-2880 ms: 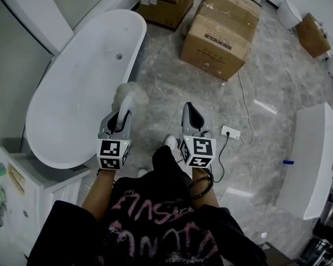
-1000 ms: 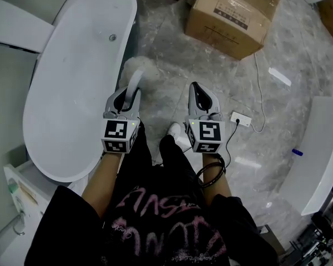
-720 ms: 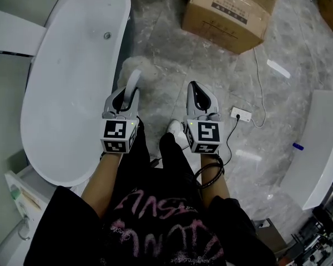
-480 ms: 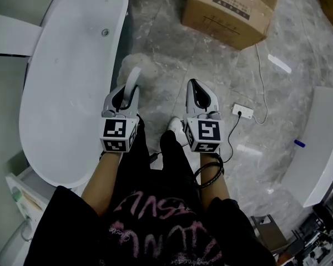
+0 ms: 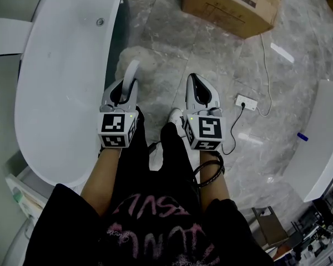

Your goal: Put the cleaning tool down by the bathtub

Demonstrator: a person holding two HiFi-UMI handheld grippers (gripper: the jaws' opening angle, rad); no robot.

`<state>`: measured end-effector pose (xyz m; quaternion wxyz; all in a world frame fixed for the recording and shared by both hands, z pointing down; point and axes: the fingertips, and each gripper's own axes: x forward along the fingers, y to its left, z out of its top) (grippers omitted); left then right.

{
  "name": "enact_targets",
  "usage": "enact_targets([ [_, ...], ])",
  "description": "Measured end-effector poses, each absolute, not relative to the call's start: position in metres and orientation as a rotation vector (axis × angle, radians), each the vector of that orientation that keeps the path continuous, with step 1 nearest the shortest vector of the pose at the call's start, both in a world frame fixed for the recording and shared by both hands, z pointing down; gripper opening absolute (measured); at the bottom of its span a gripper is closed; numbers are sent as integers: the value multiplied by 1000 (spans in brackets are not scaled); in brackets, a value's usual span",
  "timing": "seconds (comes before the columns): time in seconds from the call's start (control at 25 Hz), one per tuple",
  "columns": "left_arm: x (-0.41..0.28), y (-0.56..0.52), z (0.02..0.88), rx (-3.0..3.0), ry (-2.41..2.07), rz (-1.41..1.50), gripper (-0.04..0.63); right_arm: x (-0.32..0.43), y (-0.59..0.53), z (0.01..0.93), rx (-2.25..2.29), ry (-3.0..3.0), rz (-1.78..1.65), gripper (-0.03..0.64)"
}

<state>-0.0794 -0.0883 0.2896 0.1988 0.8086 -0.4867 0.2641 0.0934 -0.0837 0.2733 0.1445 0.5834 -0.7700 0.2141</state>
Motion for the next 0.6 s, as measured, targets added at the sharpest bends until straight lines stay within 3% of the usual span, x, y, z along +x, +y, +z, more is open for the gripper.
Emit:
enact_targets([
  [0.6, -85, -103, 360, 2199, -1352, 780, 89, 93, -97, 340, 1684, -2170, 699, 23],
])
